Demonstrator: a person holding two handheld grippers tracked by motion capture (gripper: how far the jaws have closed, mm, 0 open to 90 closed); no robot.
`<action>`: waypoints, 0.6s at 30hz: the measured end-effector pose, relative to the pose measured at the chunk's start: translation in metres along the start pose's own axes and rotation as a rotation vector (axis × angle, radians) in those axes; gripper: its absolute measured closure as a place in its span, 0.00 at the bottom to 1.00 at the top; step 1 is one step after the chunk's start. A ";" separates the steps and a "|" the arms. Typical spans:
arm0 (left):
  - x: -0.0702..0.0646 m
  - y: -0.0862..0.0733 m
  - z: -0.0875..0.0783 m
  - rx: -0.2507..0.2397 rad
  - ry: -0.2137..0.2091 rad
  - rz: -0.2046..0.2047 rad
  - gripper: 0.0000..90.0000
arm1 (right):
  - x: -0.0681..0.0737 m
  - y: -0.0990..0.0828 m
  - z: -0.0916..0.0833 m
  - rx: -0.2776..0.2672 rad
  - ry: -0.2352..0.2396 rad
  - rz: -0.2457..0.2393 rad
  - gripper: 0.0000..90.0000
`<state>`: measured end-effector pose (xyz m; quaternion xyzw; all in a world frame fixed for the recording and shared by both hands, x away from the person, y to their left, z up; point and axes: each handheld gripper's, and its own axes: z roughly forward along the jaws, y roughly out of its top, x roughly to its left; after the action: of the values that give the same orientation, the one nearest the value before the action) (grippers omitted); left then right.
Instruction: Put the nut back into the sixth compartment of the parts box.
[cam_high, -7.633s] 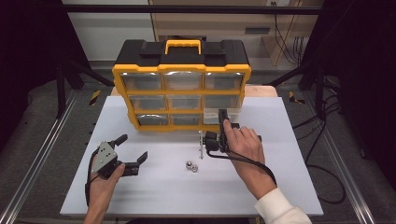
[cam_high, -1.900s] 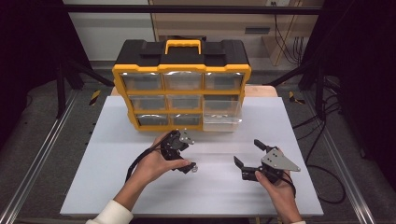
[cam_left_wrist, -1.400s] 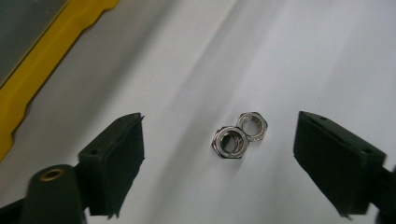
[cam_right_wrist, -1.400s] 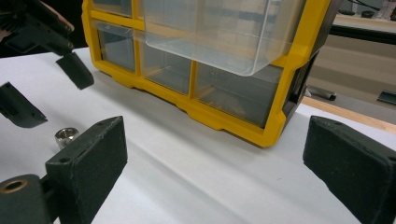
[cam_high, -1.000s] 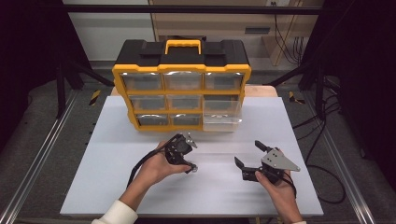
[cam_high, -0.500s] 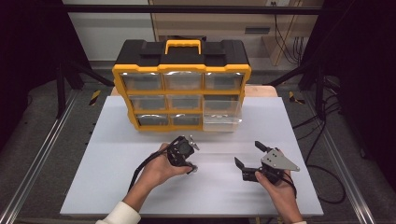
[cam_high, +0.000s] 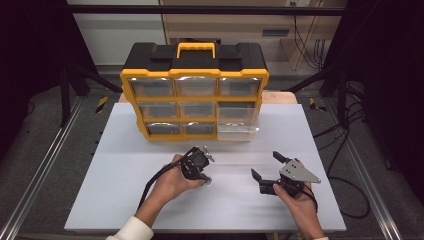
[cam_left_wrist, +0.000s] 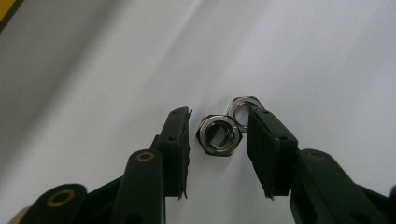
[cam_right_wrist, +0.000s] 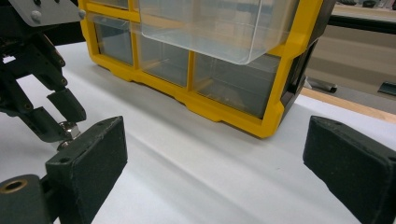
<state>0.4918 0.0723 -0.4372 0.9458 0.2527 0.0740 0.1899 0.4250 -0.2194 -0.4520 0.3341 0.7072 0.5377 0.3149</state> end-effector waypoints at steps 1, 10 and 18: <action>-0.001 -0.001 0.001 0.001 -0.011 -0.011 0.67 | 0.000 0.000 0.000 0.000 -0.001 0.000 0.07; 0.000 0.000 0.003 -0.002 -0.001 -0.001 0.74 | -0.001 0.000 -0.001 -0.001 -0.001 0.001 0.07; -0.001 0.000 0.003 0.000 0.013 0.002 0.74 | -0.001 0.000 0.000 0.000 0.000 0.001 0.07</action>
<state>0.4917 0.0707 -0.4398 0.9457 0.2528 0.0805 0.1880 0.4250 -0.2202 -0.4521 0.3345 0.7072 0.5376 0.3147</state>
